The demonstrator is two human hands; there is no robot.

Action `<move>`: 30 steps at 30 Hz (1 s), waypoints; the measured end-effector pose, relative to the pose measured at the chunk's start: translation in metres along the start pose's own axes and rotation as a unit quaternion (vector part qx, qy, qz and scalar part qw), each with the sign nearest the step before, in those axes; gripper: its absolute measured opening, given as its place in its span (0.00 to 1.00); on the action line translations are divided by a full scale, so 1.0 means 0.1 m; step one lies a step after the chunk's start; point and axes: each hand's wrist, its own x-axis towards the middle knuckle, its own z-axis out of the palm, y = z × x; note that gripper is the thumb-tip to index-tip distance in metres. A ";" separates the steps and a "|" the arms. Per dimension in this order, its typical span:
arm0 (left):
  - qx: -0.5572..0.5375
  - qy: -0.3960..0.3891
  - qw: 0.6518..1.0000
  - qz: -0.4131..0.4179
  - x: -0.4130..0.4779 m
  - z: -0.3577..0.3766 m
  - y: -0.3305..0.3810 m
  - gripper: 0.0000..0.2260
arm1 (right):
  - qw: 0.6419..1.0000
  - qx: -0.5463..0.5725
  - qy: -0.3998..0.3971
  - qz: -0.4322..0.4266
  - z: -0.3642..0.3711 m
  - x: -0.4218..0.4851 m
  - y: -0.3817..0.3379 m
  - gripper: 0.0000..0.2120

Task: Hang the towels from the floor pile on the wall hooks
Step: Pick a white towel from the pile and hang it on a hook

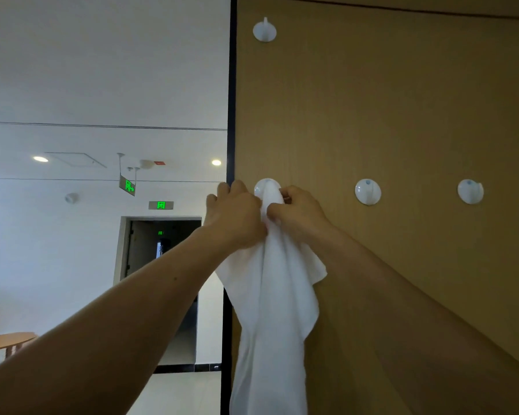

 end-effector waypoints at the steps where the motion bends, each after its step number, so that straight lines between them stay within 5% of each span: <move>1: -0.035 -0.011 0.999 -0.005 -0.01 0.00 0.01 0.15 | 1.000 -0.004 -0.003 0.010 0.00 -0.01 -0.03 0.22; 4: -0.247 -0.067 0.966 -0.035 -0.06 -0.02 0.06 0.11 | 0.999 0.005 -0.011 0.034 0.01 -0.05 -0.06 0.21; 7: -0.450 -0.101 0.884 -0.078 -0.16 -0.01 0.05 0.06 | 0.994 0.070 -0.036 0.072 0.00 -0.15 0.01 0.15; 11: -0.555 -0.104 0.817 -0.118 -0.33 0.14 0.07 0.14 | 0.992 0.102 -0.013 0.072 0.11 -0.31 0.15 0.19; 15: -0.638 -0.064 0.746 -0.179 -0.52 0.40 0.13 0.11 | 0.996 0.088 0.016 0.032 0.20 -0.49 0.35 0.23; 17: -0.615 -0.031 0.764 -0.193 -0.58 0.52 0.14 0.12 | 0.998 0.062 0.023 0.013 0.21 -0.61 0.45 0.24; 20: -0.488 0.050 0.859 -0.147 -0.73 0.65 0.18 0.09 | 0.999 0.018 0.037 -0.005 0.21 -0.80 0.58 0.29; 26: -0.504 0.089 0.850 -0.122 -1.14 0.85 0.24 0.24 | 0.993 0.093 0.032 0.063 0.34 -1.23 0.66 0.37; 30: -0.520 0.046 0.845 -0.112 -1.48 0.99 0.16 0.21 | 0.995 0.058 0.030 0.078 0.31 -1.56 0.73 0.36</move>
